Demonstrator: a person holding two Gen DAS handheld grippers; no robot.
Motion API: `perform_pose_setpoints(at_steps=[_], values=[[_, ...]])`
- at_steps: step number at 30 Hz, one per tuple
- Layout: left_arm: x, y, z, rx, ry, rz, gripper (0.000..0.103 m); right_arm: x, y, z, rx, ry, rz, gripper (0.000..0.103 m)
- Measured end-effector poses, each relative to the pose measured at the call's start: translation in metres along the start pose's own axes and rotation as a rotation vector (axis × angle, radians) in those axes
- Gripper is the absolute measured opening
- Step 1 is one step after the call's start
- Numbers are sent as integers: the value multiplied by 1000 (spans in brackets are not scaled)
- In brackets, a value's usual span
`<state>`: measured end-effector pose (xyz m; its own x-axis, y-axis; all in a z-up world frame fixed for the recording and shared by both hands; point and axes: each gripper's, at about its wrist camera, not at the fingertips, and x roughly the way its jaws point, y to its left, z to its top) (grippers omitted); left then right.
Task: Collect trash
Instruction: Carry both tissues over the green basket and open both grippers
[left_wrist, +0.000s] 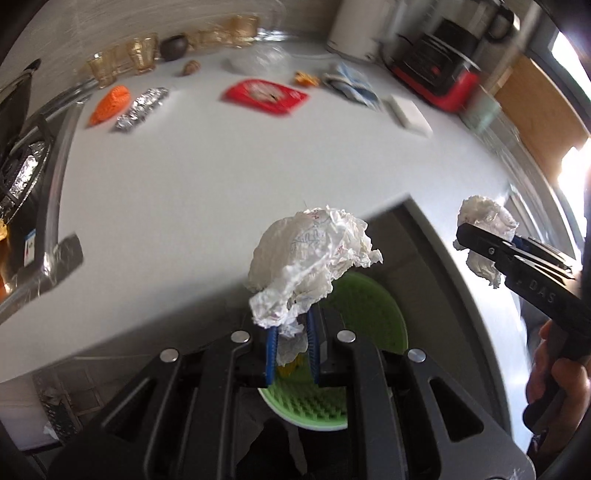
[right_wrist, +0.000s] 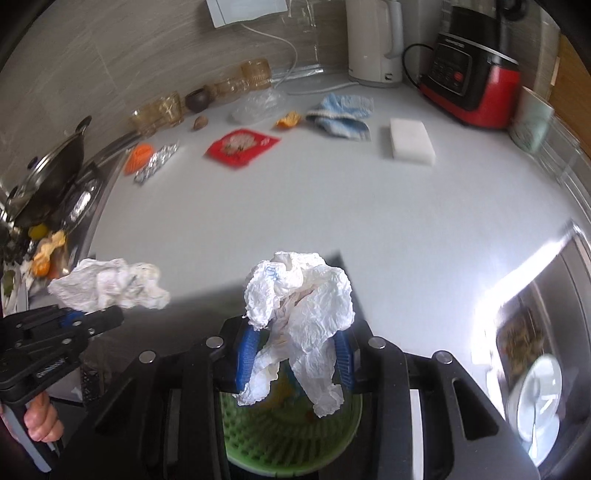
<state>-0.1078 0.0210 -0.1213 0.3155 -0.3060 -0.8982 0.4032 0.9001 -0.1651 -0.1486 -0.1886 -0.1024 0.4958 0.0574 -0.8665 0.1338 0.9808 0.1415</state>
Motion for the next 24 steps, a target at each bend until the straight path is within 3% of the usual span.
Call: perform_pose_setpoints(at_steps=[10,24], values=[[-1,-39,-30,133,8,35,13,-18,14,-57,40,52,-24,37],[9,-52,-38,155,48,43,13,-12,24,-68,1,93,-27,39]])
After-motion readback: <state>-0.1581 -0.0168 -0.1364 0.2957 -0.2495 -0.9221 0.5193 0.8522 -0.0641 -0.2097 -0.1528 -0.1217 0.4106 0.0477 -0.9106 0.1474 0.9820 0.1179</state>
